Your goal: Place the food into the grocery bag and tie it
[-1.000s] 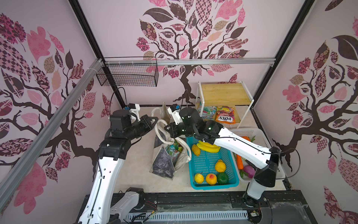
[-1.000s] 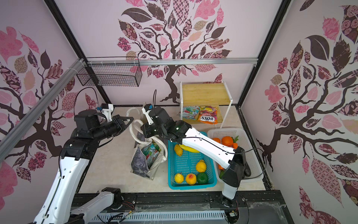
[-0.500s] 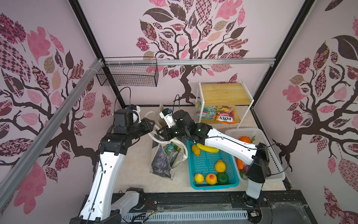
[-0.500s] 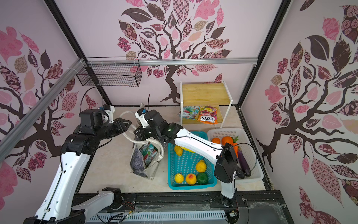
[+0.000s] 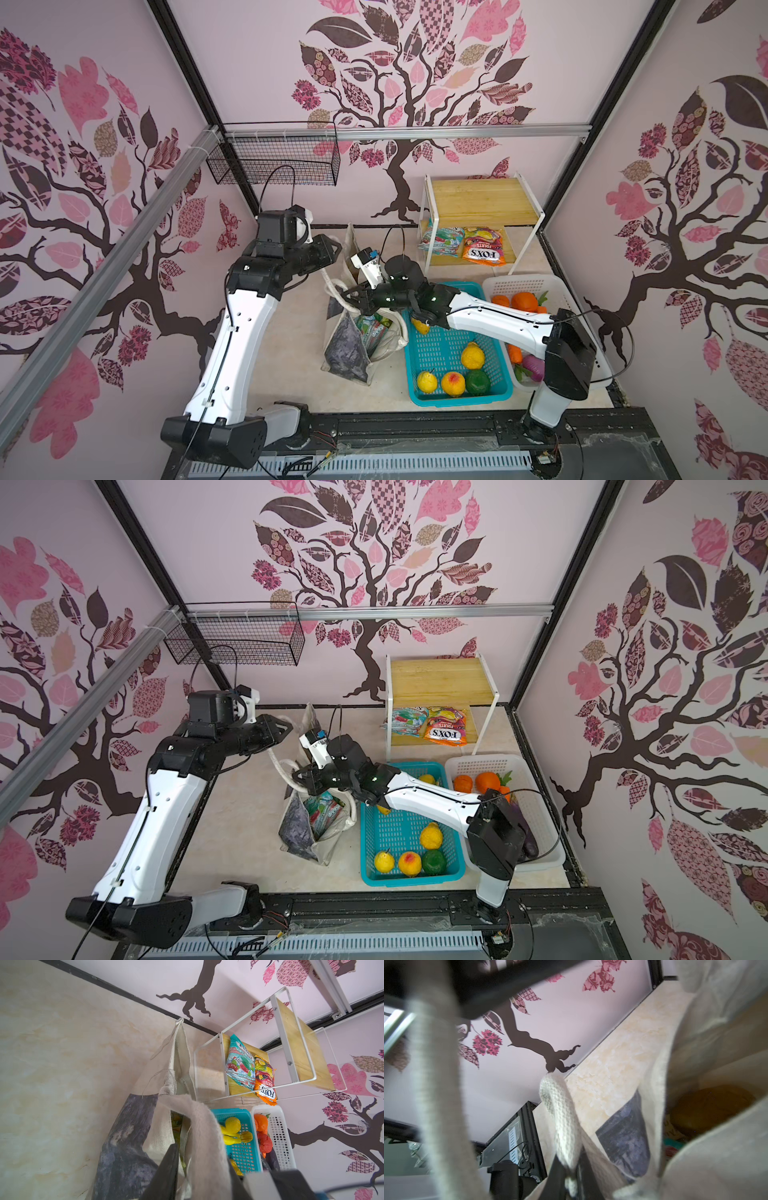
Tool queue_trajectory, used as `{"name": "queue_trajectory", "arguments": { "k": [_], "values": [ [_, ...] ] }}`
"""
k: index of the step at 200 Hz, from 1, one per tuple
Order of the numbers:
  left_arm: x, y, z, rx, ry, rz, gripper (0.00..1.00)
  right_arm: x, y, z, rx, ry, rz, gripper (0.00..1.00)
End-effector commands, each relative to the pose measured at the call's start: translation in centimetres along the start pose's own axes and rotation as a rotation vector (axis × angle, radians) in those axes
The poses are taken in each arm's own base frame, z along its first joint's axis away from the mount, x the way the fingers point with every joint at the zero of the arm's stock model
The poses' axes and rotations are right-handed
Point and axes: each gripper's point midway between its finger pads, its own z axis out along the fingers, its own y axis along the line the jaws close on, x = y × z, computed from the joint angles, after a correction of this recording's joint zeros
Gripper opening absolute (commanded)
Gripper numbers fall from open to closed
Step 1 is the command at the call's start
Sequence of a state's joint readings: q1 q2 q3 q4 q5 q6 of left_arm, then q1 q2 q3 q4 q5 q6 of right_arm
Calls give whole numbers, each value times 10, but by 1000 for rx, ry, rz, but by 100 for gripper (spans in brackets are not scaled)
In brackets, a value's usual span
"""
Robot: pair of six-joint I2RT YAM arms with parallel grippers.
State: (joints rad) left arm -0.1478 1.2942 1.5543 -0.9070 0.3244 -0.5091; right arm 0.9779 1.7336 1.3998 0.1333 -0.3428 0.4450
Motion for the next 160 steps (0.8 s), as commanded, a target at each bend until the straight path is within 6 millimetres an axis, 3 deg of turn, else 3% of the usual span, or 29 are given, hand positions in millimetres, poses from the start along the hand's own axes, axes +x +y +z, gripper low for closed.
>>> {"name": "queue_trajectory", "arguments": {
  "k": [1,14,24,43,61,86,128,160],
  "values": [
    [5,-5,26,33,58,-8,33,-21,36,-15,-141,-48,-47,0],
    [8,-8,32,10,61,25,39,-22,34,-13,-143,-41,-47,0],
    [3,-11,28,3,38,36,50,-23,32,-11,-139,-33,-43,0],
    [-17,-21,5,-16,-35,68,79,-21,30,-10,-134,-32,-41,0],
    [-36,-28,-16,-61,-71,113,97,-16,24,-9,-125,-32,-29,0],
    [-51,-19,-35,-182,-97,153,98,-12,21,-6,-136,-30,-15,0],
    [-49,-18,-33,-188,-85,165,98,-11,22,-5,-148,-25,-19,0],
    [-61,-11,-51,-253,-146,180,98,-7,20,-4,-143,-16,-14,0]
  ]
}}
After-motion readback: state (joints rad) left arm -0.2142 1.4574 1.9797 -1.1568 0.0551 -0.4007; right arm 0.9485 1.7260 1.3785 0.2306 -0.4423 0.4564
